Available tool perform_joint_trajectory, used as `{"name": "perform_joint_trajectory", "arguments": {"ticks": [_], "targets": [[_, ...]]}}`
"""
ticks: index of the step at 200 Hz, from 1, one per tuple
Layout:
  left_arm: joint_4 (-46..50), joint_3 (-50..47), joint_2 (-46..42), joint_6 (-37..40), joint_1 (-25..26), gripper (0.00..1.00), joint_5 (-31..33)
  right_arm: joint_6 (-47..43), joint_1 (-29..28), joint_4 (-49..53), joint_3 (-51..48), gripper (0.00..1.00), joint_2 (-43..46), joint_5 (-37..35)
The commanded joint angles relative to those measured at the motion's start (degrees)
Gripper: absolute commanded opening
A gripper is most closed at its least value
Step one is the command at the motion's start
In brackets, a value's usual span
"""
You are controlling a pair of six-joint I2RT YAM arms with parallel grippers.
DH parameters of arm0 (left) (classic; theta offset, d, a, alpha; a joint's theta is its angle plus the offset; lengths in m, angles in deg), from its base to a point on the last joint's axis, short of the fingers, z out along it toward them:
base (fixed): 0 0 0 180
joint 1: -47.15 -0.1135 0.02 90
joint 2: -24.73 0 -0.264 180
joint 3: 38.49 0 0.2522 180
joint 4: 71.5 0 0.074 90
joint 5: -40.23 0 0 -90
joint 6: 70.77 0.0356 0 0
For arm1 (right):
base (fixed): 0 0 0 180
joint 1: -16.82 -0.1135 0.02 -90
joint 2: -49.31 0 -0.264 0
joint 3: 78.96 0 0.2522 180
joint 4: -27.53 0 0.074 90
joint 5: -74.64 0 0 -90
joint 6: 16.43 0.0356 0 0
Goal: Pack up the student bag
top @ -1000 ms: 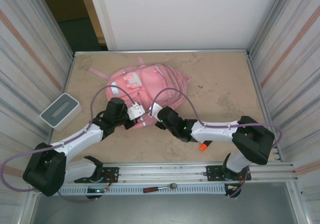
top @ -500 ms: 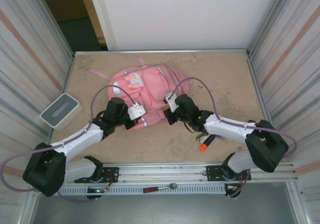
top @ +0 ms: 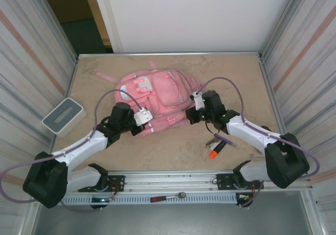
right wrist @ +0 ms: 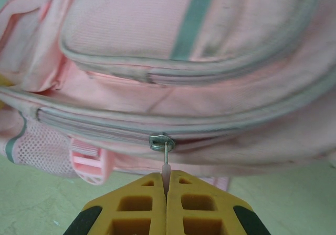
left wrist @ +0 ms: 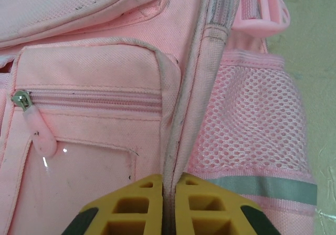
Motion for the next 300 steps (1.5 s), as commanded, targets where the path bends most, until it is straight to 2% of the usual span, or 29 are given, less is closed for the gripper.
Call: {"name": "perform_joint_trajectory", "arguments": {"ticks": [1,57,89,123,149,166,190,210,241,256,277,300], "targets": [[-0.2,-0.6,-1.9,-1.7,-1.8,0.0,5.0,2.9,2.8,4.7,0.2,0.0,1.6,1.6],[-1.2,-1.5,-4.3,-2.2,-2.5,0.0,7.3,6.6,3.2,-0.2,0.5,0.0,0.4,9.0],[-1.4,-1.9,-6.5,-1.5,-1.8,0.27,2.9,8.3,2.6,-2.1,0.8,0.0,0.2,11.0],[-0.4,-0.3,-7.6,1.4,4.3,0.49,5.5,9.3,1.2,-2.4,1.6,0.0,0.7,11.0],[-1.1,2.3,-5.4,3.7,9.4,0.57,8.4,10.5,0.0,-3.4,2.6,0.0,0.6,11.2],[-1.0,5.1,-1.7,5.6,12.2,0.58,9.4,11.4,-0.7,-4.0,3.3,0.0,0.7,11.7],[-1.6,9.4,5.8,7.4,14.6,0.56,10.8,12.7,-1.5,-4.9,4.3,0.0,0.8,12.1],[-1.8,12.8,11.5,7.7,15.1,0.51,11.5,12.9,-2.7,-4.9,4.8,0.0,1.0,11.9],[-3.0,14.1,15.4,8.6,15.0,0.3,14.0,13.1,-3.3,-4.4,4.4,0.0,2.0,11.5],[-4.0,13.0,15.0,9.0,14.3,0.17,14.3,12.1,-3.3,-3.0,3.9,0.0,2.7,10.2],[-3.5,10.6,12.0,9.2,12.0,0.02,10.7,9.2,-2.9,1.1,3.8,0.0,3.3,5.9],[-3.2,6.4,6.0,9.8,8.2,0.0,2.0,5.9,-2.8,7.0,4.4,0.0,3.1,-3.3]]}}
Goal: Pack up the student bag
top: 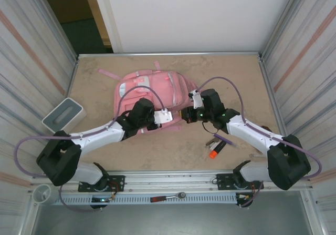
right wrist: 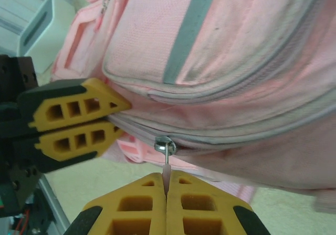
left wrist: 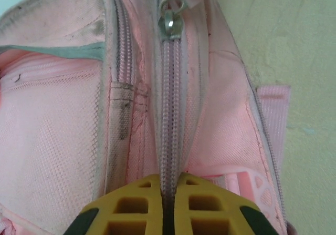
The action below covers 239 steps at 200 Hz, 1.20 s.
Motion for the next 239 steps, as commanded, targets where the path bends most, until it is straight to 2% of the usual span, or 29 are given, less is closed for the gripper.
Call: {"name": "perform_joint_trajectory", "arguments": {"ticks": [1,23,41,64,86,112,125,139,157,189,219,239], "targets": [[0.1,-4.2,-6.6,1.3,-4.3,0.0,-7.2,-4.1,0.1,5.8,2.1,0.0,1.8,-9.9],[-2.2,-8.2,-12.3,0.2,-9.6,0.0,-11.4,-5.0,-0.1,8.5,2.7,0.0,1.9,-18.8],[-3.2,-9.9,-15.0,-0.9,-13.2,0.01,-12.1,-4.7,-0.9,8.2,3.5,0.0,1.4,-20.1],[-2.0,-9.5,-15.6,-2.0,-13.8,0.22,-7.1,-4.3,-3.8,6.1,5.4,0.0,-0.2,-18.0],[1.0,-8.5,-17.4,-4.4,-13.0,0.42,-10.2,-3.0,-5.4,3.5,6.3,0.0,-0.7,-14.6],[-1.1,-9.6,-21.0,-5.4,-6.7,0.63,-9.1,-1.1,-5.6,0.9,6.2,0.0,0.2,-10.8],[-1.7,-8.9,-21.0,-5.1,-2.9,0.68,-6.4,-0.7,-5.9,0.2,6.2,0.0,0.8,-9.5],[-0.9,-6.7,-19.0,-4.3,0.4,0.69,-3.4,-0.1,-6.2,-0.3,6.3,0.0,1.5,-8.3],[0.4,-3.3,-14.5,-2.6,3.8,0.64,-1.1,0.9,-6.5,-0.8,6.3,0.0,2.3,-7.4],[-1.1,0.9,-6.9,-0.7,6.2,0.59,2.4,2.1,-7.1,-1.4,6.3,0.0,3.4,-5.8],[-1.3,2.7,-3.4,0.6,6.7,0.46,5.9,2.6,-7.4,-1.2,6.2,0.0,4.3,-5.4],[-3.3,1.3,-3.3,1.9,6.7,0.31,8.4,2.1,-7.4,-1.0,6.1,0.0,4.5,-5.4]]}}
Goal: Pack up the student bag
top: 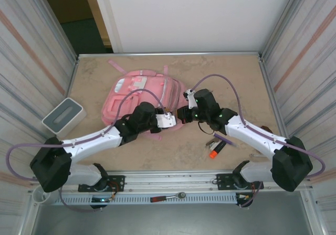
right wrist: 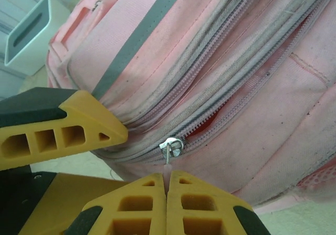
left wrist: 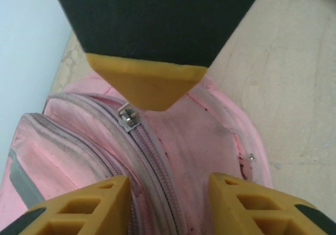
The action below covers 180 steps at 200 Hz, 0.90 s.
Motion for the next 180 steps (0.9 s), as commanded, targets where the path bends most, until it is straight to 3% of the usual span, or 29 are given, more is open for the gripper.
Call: {"name": "perform_joint_trajectory", "arguments": {"ticks": [1,17,46,72,125,159,180], "targets": [[-2.5,0.3,0.2,2.1,-0.1,0.3,5.3,0.4,-0.5,-4.3,1.7,0.0,3.3,2.8],[-3.2,-0.8,-0.7,2.4,-0.6,0.14,5.6,-0.6,-0.3,-3.6,1.8,0.0,2.6,2.6],[-3.4,-3.2,-4.4,1.8,-2.8,0.0,2.3,-4.0,0.0,-1.2,1.5,0.0,1.6,-0.5],[-3.2,-5.9,-8.6,0.1,-6.0,0.0,-3.6,-5.9,0.9,0.0,0.8,0.0,0.8,-4.7],[-3.1,-11.8,-17.8,-2.8,-12.4,0.0,-9.2,-4.0,1.3,1.7,4.1,0.0,-3.0,-12.4],[-3.6,-16.8,-26.1,-6.6,-16.1,0.0,-9.0,-3.3,1.6,4.9,9.7,0.0,-8.4,-17.2],[-3.2,-18.6,-29.3,-9.4,-17.3,0.0,-7.3,-4.2,2.1,4.2,11.1,0.0,-9.8,-14.7]]}}
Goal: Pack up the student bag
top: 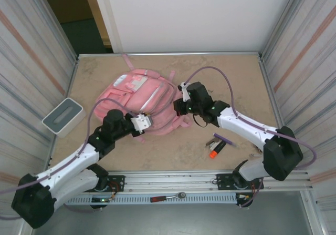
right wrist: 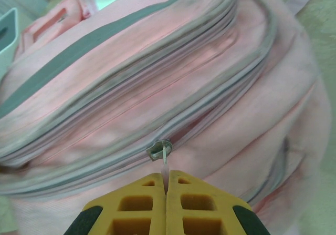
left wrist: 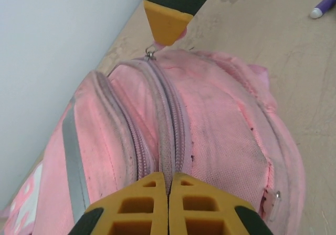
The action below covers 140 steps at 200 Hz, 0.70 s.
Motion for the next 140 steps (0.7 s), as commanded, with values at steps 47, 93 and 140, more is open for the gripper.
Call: {"name": "perform_joint_trajectory", "arguments": {"ticks": [47,93,140], "targets": [[4.8,3.3,-3.5,-8.5,2.3,0.49,3.8,1.7,1.6,-4.6,-0.9,0.0,1.5,1.9],[5.5,11.5,9.2,-5.4,14.5,0.59,14.7,3.6,1.3,-5.9,-2.0,0.0,4.5,4.2],[2.4,17.3,21.6,-4.1,16.4,0.54,21.9,4.5,1.2,-6.4,-3.3,0.0,6.9,5.5]]}}
